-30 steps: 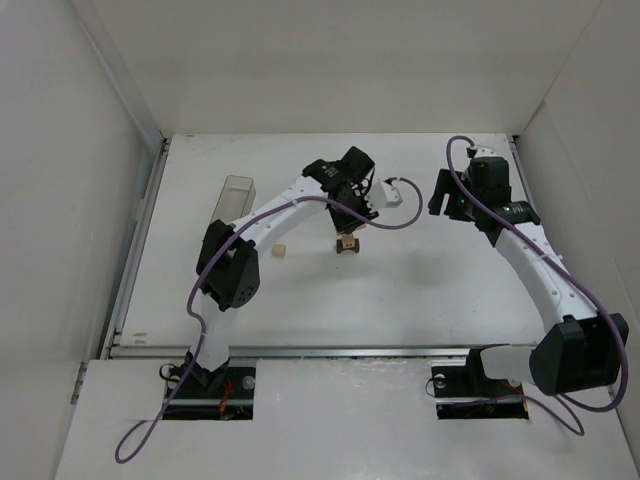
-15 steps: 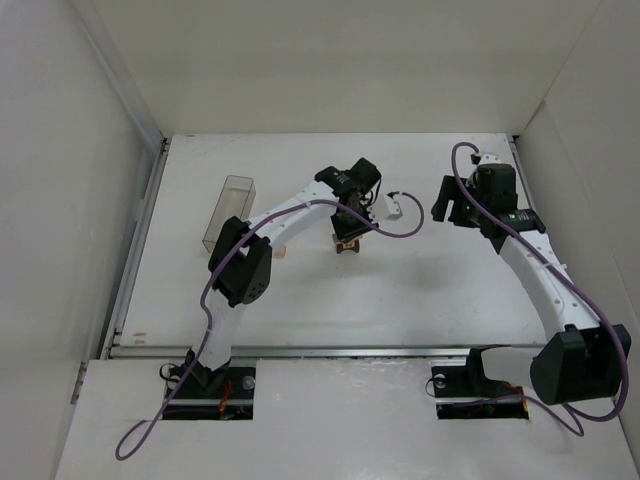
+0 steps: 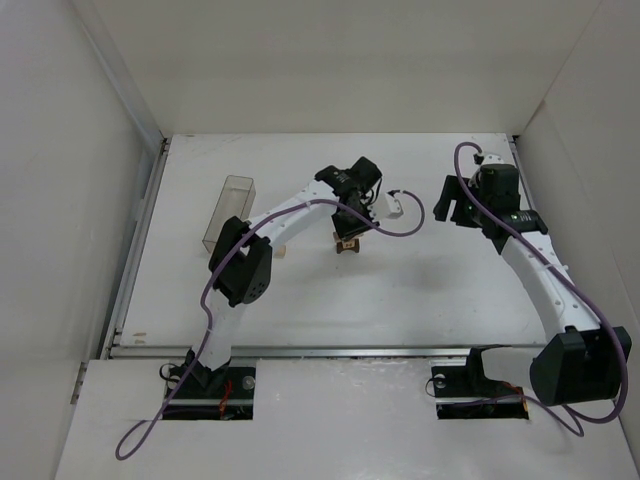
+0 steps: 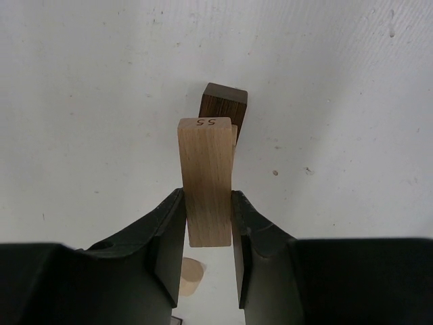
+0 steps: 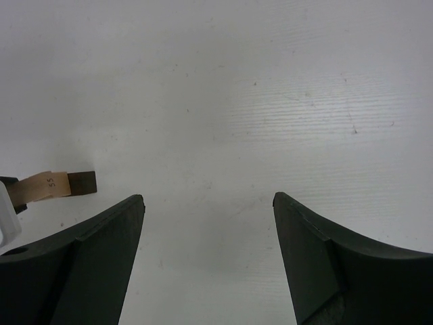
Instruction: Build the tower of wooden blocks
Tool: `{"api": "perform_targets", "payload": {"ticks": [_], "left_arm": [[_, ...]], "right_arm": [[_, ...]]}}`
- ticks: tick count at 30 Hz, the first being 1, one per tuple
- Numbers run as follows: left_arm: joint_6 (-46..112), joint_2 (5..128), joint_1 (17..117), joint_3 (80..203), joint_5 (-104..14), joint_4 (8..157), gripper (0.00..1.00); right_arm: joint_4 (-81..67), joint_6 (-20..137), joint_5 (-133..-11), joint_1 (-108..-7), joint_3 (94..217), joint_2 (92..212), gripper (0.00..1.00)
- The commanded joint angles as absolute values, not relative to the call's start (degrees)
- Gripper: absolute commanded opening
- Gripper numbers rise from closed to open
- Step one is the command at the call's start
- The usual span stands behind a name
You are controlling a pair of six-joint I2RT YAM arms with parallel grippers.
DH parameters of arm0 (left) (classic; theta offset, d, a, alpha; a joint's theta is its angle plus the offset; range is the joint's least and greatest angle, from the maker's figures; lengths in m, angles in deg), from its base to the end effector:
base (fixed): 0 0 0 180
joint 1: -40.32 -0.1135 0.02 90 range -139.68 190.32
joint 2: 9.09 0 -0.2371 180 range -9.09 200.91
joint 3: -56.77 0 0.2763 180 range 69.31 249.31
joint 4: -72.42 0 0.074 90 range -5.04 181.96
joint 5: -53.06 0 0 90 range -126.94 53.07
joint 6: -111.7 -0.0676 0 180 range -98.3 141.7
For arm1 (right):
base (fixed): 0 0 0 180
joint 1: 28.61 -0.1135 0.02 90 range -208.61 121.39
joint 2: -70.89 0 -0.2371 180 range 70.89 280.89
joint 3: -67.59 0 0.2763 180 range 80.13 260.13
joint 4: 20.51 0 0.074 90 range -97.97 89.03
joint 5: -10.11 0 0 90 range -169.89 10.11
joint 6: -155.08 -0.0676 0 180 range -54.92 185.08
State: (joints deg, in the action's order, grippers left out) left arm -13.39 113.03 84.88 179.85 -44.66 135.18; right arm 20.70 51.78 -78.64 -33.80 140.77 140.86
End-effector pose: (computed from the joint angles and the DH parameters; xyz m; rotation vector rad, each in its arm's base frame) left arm 0.3420 -0.3495 0.1947 1.7335 2.0085 -0.2334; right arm 0.3248 0.0310 0.2646 0.1466 2.2365 0.1998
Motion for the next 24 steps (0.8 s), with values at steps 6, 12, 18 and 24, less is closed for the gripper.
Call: {"api": "perform_targets", "payload": {"ticks": [6, 12, 18, 24], "left_arm": [[-13.2, 113.6, 85.1, 183.7, -45.9, 135.6, 0.00], [-14.2, 113.6, 85.1, 183.7, -45.9, 136.1, 0.00], [-16.2, 113.6, 85.1, 182.7, -45.3, 136.6, 0.00], [-16.7, 113.6, 85.1, 181.6, -45.3, 136.6, 0.00]], "right_arm": [[17.9, 52.3, -77.8, -33.4, 140.4, 139.3, 0.82], [17.9, 52.3, -77.8, -32.8, 140.4, 139.3, 0.82], [17.9, 52.8, -77.3, -32.8, 140.4, 139.3, 0.82], [17.9, 52.8, -77.3, -32.8, 139.9, 139.3, 0.82]]}}
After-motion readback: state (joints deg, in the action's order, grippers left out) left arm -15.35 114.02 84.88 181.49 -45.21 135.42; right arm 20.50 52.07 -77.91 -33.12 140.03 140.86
